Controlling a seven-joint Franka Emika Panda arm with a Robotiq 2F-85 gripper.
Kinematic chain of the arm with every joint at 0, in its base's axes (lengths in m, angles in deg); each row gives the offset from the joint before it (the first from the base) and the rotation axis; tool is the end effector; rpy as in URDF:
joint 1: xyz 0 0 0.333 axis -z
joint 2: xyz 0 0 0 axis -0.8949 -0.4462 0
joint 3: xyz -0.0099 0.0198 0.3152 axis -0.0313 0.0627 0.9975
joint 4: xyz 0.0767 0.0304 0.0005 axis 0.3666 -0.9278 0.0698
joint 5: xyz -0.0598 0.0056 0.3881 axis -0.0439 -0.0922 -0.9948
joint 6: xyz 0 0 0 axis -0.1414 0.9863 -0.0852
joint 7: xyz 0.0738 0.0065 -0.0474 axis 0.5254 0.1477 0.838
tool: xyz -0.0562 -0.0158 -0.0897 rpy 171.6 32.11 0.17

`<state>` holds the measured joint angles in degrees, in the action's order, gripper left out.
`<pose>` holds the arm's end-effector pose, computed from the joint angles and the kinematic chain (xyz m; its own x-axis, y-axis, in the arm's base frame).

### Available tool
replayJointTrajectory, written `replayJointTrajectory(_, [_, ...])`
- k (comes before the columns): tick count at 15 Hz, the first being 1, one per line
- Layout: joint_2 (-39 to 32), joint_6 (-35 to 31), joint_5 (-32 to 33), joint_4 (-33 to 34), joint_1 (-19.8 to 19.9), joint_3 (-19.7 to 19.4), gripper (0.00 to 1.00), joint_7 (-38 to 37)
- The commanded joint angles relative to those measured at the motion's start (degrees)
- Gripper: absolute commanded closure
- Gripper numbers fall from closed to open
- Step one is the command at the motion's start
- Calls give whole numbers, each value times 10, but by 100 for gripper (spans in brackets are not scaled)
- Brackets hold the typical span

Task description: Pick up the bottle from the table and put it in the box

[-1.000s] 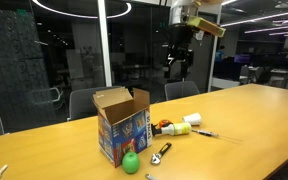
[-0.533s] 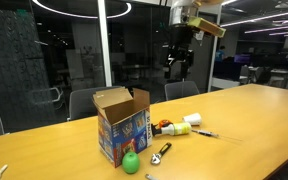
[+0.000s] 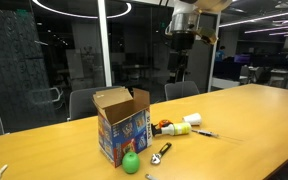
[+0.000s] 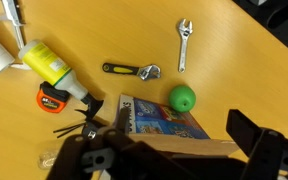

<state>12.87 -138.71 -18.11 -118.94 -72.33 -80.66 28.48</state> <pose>0.4569 0.1165 0.5247 0.8083 0.5855 0.0621 0.5880 -0.8081 -0.0340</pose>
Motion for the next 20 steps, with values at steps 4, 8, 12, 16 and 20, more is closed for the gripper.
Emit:
replayJointTrajectory(4, [-81,-89,92,-21,11,-32,0,201])
replayJointTrajectory(8, [-148,-161,159,-5,37,-42,0,283])
replayJointTrajectory(12, [-214,-235,154,2,72,-54,0,352])
replayJointTrajectory(16, [-287,-267,134,21,110,-57,0,410])
replayJointTrajectory(20, [-363,-259,130,70,138,-49,0,445])
